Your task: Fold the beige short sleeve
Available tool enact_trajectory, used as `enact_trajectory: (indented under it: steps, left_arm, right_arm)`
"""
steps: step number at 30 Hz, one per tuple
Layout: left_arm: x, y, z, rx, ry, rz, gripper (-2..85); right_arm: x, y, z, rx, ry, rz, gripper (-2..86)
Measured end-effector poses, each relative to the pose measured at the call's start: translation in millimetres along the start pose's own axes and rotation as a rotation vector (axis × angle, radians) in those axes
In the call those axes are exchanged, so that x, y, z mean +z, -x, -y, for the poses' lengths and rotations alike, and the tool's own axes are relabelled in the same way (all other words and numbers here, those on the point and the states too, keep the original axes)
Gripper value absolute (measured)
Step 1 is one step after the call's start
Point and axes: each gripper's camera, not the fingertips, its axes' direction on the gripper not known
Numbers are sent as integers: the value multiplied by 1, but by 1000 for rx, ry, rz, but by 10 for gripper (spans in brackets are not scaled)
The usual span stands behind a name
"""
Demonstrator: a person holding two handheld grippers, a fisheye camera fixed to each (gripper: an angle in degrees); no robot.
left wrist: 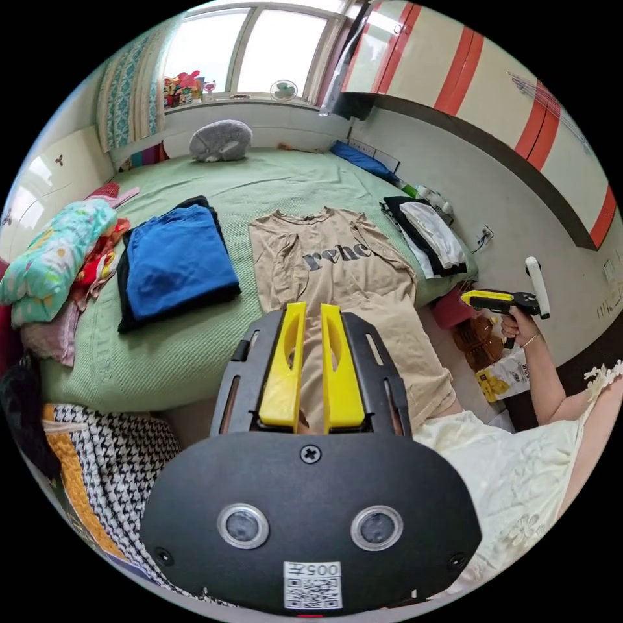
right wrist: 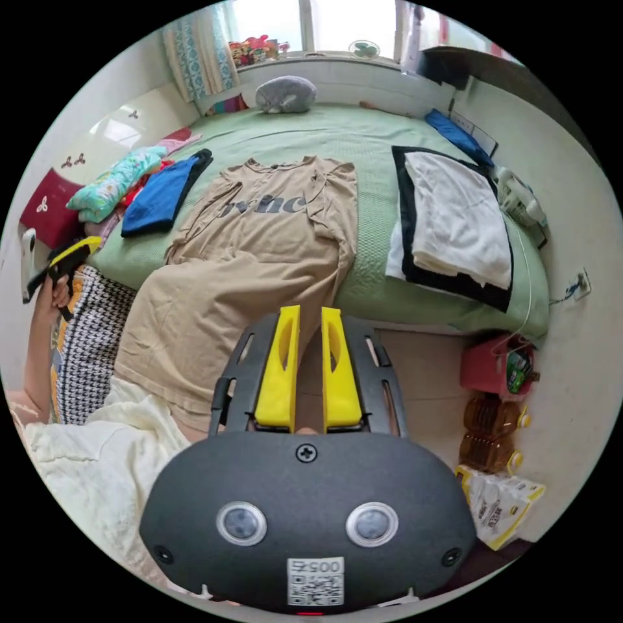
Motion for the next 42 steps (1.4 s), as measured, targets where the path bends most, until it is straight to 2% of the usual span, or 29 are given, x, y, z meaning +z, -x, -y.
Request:
enact_trajectory:
  steps: [10, 16, 21, 26, 32, 36, 40, 42]
  left_arm:
    - [139, 25, 106, 52, 64, 80, 124]
    - [222, 44, 127, 35, 178, 98, 136]
    - [261, 48, 127, 70, 216, 117, 131]
    - [269, 59, 136, 82, 226, 137, 62]
    - [258, 85, 162, 125, 256, 142, 49]
    - [223, 137, 168, -16, 214, 157, 37]
    - [199, 207, 142, -280, 161, 183, 7]
    - [191, 228, 128, -360, 136, 190, 2]
  right_arm:
    - [93, 45, 132, -147, 9, -109, 87]
    - [152, 45, 189, -174, 63, -214, 89]
    - [184, 49, 197, -196, 80, -260, 66]
    - [178, 35, 205, -162, 59, -203, 13]
    - [144, 0, 226, -48, 4, -168, 3]
    - [116, -49, 232, 108, -41, -168, 3]
    - [116, -109, 216, 353, -11, -43, 7]
    - [118, -117, 207, 377, -9, -26, 9]
